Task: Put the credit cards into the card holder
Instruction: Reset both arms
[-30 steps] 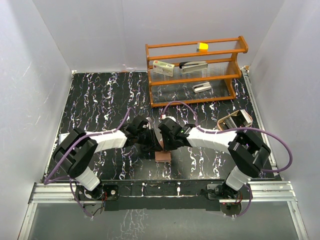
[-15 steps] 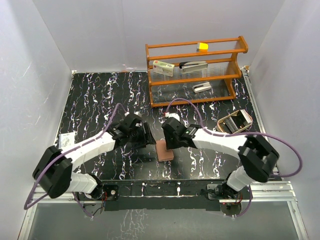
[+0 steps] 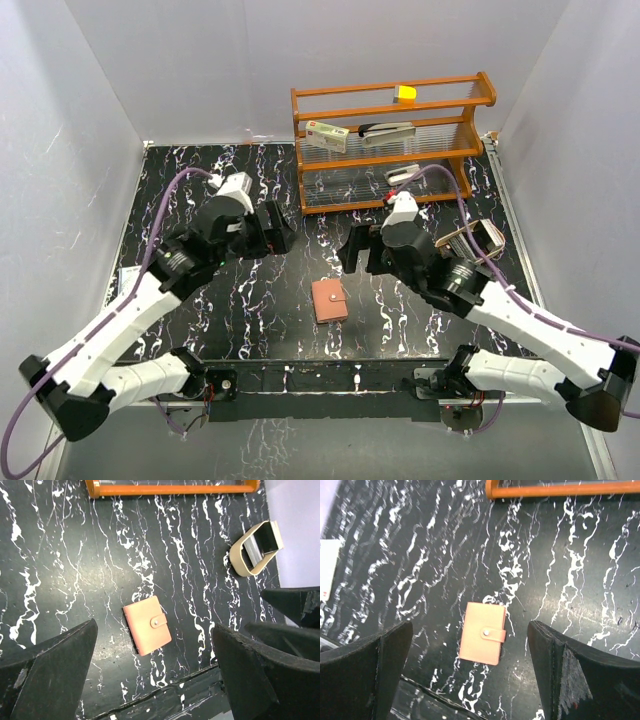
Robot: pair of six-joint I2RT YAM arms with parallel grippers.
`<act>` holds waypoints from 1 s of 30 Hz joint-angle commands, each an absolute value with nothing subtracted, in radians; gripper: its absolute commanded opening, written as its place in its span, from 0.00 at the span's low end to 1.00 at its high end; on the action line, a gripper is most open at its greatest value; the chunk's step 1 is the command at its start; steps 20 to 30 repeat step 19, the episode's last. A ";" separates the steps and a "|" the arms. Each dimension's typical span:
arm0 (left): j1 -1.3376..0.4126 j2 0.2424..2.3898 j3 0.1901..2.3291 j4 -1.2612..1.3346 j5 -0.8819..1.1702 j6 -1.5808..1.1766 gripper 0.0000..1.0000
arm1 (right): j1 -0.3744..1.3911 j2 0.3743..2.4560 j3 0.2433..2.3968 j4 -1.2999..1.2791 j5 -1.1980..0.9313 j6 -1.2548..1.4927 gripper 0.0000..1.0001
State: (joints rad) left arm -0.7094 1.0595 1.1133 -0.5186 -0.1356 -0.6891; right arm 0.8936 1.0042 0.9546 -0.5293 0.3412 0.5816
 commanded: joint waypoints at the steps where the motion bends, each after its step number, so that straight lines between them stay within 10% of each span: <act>1: -0.707 0.949 1.139 -0.566 -0.171 -0.620 0.99 | 0.890 0.939 1.001 -0.539 0.366 0.615 0.98; 30: -0.707 0.808 1.010 -0.520 -0.191 -0.672 0.99 | 0.891 0.863 0.896 -0.493 0.319 0.698 0.98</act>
